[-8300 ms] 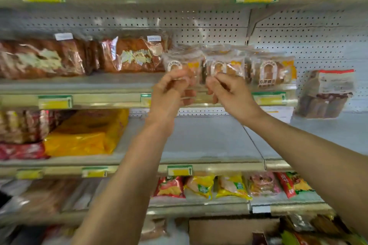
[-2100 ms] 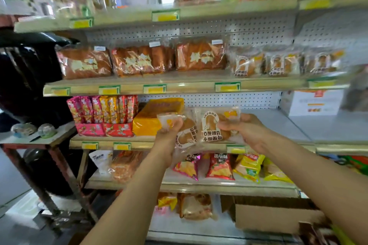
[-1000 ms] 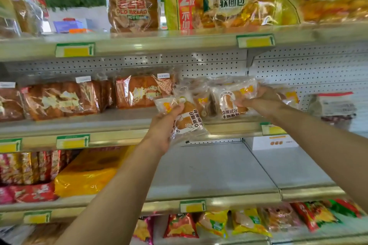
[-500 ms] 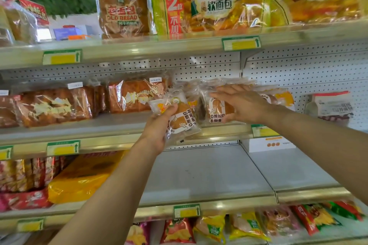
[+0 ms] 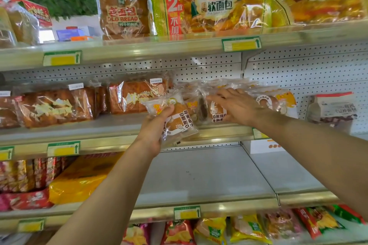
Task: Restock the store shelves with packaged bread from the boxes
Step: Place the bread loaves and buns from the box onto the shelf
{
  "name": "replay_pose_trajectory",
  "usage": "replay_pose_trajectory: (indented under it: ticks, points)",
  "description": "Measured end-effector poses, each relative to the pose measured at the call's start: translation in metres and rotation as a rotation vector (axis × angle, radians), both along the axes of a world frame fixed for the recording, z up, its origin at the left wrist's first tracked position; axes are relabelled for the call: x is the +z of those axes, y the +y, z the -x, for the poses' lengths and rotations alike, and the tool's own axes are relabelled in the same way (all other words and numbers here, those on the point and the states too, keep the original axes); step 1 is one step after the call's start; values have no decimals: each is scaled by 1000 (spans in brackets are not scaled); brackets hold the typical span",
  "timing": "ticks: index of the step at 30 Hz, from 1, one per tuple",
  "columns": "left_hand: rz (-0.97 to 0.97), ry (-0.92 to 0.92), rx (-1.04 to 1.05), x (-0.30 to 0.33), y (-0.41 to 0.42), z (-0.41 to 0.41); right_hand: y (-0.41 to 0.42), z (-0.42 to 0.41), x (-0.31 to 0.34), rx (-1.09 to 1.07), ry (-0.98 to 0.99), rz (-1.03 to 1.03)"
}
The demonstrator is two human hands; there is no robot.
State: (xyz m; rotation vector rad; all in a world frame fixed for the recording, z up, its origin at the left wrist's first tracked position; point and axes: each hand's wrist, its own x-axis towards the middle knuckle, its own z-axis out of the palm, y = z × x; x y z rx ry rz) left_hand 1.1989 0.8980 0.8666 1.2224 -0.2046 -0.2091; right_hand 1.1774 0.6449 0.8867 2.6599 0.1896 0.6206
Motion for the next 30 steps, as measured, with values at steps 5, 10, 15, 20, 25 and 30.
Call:
replay_pose_trajectory:
  ticks: [5, 10, 15, 20, 25, 30]
  points:
    - [14, 23, 32, -1, 7, -4, -4, 4, 9, 18, 128, -95]
    - [-8, 34, 30, -3, 4, -2, 3, 9, 17, 20, 127, -153]
    - [-36, 15, -18, -1, 3, 2, 19, 17, 19, 132, -80, -290]
    - [-312, -151, -72, -2, 1, 7, 63, 32, 32, 369, 223, -1077]
    - [-554, -280, -154, 3, 0, 25, 67, 29, 27, 219, 691, -1047]
    - [-411, -333, 145, 8, 0, 9, 48, 34, 12, 222, 650, -1203]
